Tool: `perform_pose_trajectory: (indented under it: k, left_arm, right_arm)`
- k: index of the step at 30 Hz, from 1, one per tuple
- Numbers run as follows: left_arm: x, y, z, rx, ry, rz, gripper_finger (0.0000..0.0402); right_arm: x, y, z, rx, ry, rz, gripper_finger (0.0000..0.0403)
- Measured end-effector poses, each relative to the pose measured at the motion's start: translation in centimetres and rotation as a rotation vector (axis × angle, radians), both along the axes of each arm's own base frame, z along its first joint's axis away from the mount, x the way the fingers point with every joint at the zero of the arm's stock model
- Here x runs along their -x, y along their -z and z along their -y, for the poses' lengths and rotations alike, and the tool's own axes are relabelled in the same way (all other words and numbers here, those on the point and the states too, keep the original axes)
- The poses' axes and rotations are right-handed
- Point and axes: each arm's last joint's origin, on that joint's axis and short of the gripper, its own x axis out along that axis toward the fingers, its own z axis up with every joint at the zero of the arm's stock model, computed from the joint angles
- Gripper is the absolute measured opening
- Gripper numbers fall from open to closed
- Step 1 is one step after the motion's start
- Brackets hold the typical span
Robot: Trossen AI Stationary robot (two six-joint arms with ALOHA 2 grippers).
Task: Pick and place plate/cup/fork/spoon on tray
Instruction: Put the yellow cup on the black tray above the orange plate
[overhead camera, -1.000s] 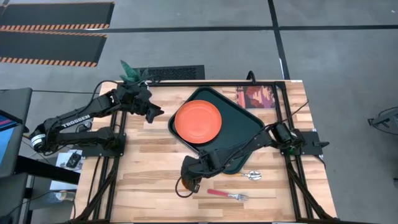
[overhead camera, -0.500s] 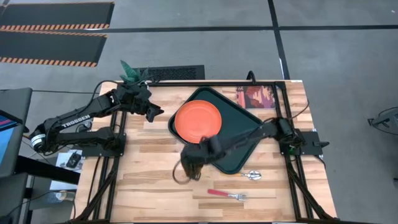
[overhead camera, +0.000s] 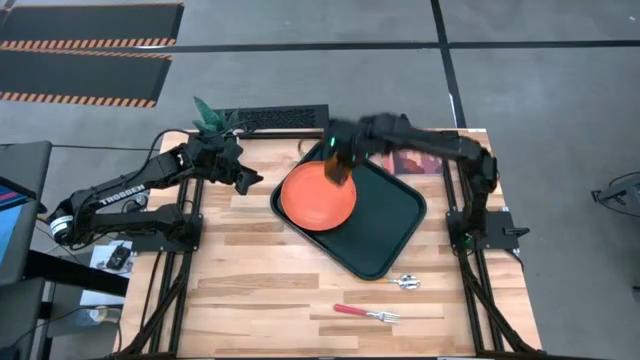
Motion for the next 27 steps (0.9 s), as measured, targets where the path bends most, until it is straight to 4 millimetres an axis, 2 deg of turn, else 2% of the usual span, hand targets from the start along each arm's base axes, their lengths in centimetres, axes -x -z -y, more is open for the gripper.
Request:
perform_pose_trajectory:
  k: [4, 7, 14, 17, 22, 27]
  left_arm:
    - [0.0, 0.0, 0.0, 0.003, -0.002, 0.001, 0.0171]
    - [0.0, 0.0, 0.0, 0.003, -0.002, 0.001, 0.0171]
    - [0.1, 0.0, -0.1, -0.002, -0.063, -0.010, 0.0171]
    - [0.1, 0.0, -0.2, 0.004, -0.108, -0.013, 0.0171]
    - [0.1, 0.0, -0.4, 0.016, -0.194, -0.006, 0.0171]
    - [0.1, -0.1, -0.6, 0.011, -0.245, 0.001, 0.0171]
  right_arm:
    - [1.0, 2.1, 5.3, -0.037, 0.122, -0.015, 0.0002]
    - [0.8, 3.8, 8.2, -0.047, 0.167, -0.005, 0.0002]
    - [-1.2, 8.4, 11.9, -0.059, 0.101, -0.019, 0.0002]
    - [-1.0, 9.9, 13.6, -0.103, 0.072, -0.020, 0.0002]
    - [0.3, 9.8, 16.3, -0.098, 0.074, 0.020, 0.0002]
    - [1.8, 7.6, 16.8, -0.084, 0.059, 0.080, 0.0002]
